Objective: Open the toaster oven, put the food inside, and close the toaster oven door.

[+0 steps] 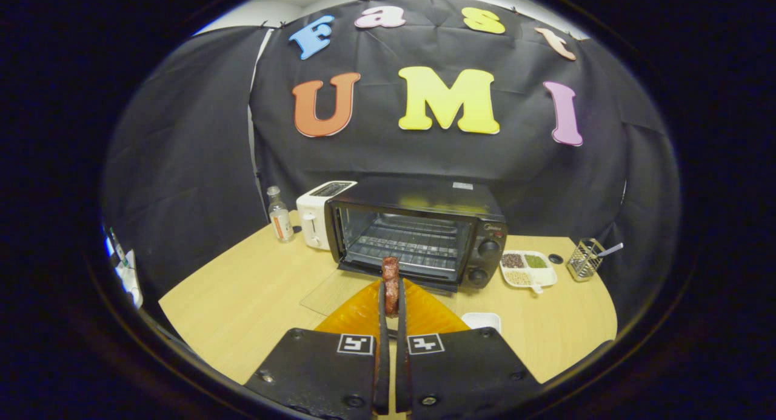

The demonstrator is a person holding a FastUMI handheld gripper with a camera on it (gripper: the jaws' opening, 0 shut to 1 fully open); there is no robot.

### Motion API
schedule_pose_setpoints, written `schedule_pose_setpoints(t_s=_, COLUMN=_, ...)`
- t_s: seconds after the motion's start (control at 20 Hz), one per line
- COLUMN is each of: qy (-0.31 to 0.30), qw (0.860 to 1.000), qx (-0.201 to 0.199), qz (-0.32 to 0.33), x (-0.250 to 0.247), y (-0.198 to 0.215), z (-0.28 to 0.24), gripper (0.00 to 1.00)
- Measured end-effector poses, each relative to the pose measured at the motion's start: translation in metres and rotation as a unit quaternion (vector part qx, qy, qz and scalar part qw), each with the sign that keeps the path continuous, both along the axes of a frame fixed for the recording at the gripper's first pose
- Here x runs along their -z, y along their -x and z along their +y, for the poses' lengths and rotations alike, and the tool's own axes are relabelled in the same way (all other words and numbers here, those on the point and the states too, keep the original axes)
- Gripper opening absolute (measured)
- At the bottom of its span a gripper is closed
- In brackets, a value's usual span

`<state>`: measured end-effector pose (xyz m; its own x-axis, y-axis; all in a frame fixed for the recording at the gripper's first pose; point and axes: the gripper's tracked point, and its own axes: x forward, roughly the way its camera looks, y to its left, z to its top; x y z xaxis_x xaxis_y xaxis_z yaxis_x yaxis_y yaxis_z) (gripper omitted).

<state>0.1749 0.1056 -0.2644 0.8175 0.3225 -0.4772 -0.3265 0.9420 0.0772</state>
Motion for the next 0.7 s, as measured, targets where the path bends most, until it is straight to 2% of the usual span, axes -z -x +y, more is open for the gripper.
schedule_pose_setpoints(t_s=0.3, qy=-0.037, qw=0.998, qx=0.048, qz=-0.014, x=0.019, y=-0.050, z=0.009, gripper=0.07)
schedule_pose_setpoints(t_s=0.45, qy=-0.097, qw=0.993, qx=0.068, qz=-0.020, x=0.018, y=-0.075, z=0.015, gripper=0.07)
schedule_pose_setpoints(t_s=0.7, qy=-0.194, qw=0.976, qx=0.102, qz=-0.010, x=0.036, y=-0.119, z=0.025, gripper=0.07)
